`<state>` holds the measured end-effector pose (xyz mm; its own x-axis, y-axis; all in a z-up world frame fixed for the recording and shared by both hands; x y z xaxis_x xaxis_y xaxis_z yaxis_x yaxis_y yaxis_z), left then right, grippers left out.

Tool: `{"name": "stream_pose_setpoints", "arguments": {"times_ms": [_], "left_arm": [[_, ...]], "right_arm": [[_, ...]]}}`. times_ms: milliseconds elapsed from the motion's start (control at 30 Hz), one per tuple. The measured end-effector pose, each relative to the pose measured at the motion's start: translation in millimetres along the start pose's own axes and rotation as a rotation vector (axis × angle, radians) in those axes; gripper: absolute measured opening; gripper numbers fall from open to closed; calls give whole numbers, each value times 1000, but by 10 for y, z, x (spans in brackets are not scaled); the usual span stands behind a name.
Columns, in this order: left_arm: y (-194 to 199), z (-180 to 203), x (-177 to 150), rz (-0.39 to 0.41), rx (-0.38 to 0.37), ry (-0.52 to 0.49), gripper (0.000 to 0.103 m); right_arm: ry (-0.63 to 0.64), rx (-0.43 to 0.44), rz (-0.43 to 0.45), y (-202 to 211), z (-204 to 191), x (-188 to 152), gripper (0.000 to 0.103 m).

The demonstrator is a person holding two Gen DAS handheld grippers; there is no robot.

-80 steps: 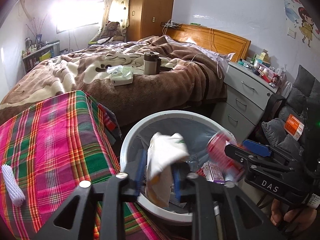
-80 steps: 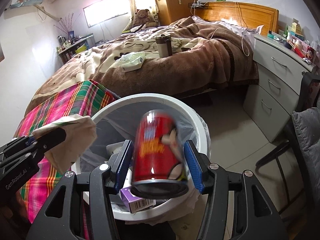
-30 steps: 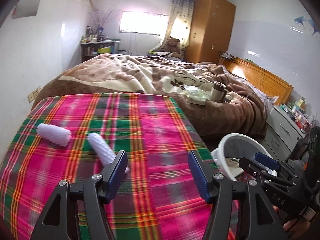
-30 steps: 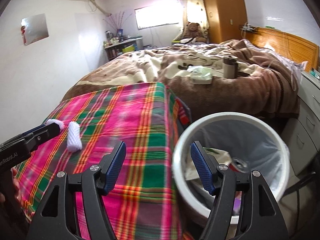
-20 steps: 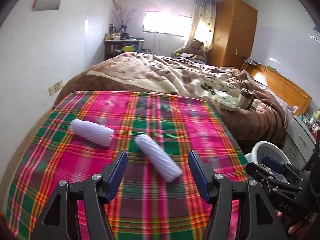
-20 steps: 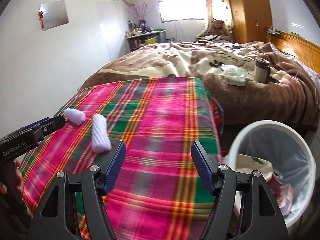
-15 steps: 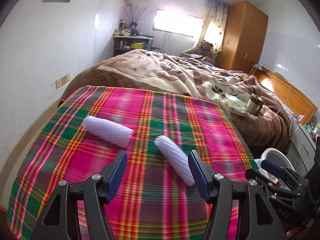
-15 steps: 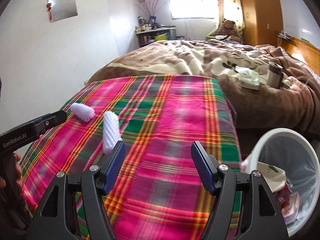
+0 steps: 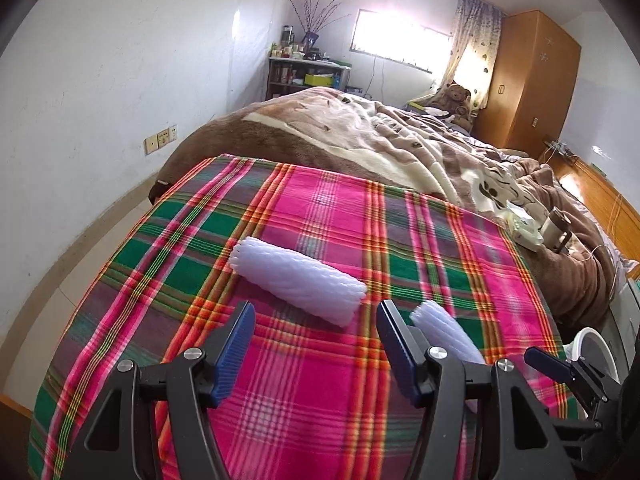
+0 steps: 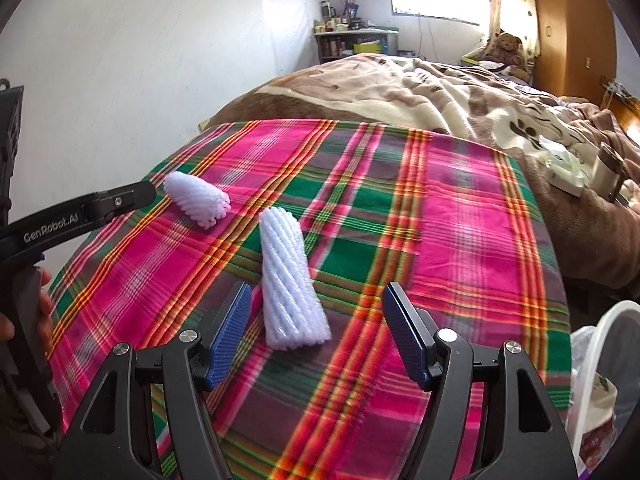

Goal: Collect trash
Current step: 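Grasp the larger foam sleeve with the left tool while the right tool grasps the smaller sleeve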

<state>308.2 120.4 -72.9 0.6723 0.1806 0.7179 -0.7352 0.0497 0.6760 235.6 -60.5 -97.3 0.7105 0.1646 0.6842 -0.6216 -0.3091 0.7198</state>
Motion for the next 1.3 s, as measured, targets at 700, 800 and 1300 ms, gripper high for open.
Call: {"name": "stream_pose_setpoints", "arguments": {"times_ms": [700,800,1300], "left_arm": [[-958,-276,233,-139,-20,142,63],[-1015,-230,212,-155,-21,137,63],[-1039,-65,138,-173,-12,59,36]], "right_arm": [[15,-4,-109,-345,-72,-39,57],[2,-3,-106,-343,-54,-36,52],[-40,4,-99,-342,6,-31,31]]}}
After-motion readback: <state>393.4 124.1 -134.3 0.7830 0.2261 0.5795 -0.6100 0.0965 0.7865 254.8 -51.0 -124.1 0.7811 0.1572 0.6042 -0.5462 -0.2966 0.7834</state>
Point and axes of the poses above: each gripper's, at about its wrist camera, not at the fingertips, and y roughly against the way its jaws point, z to its right, x to its top, the point moved 8 cm from there along -y, roughly the way its jaws point
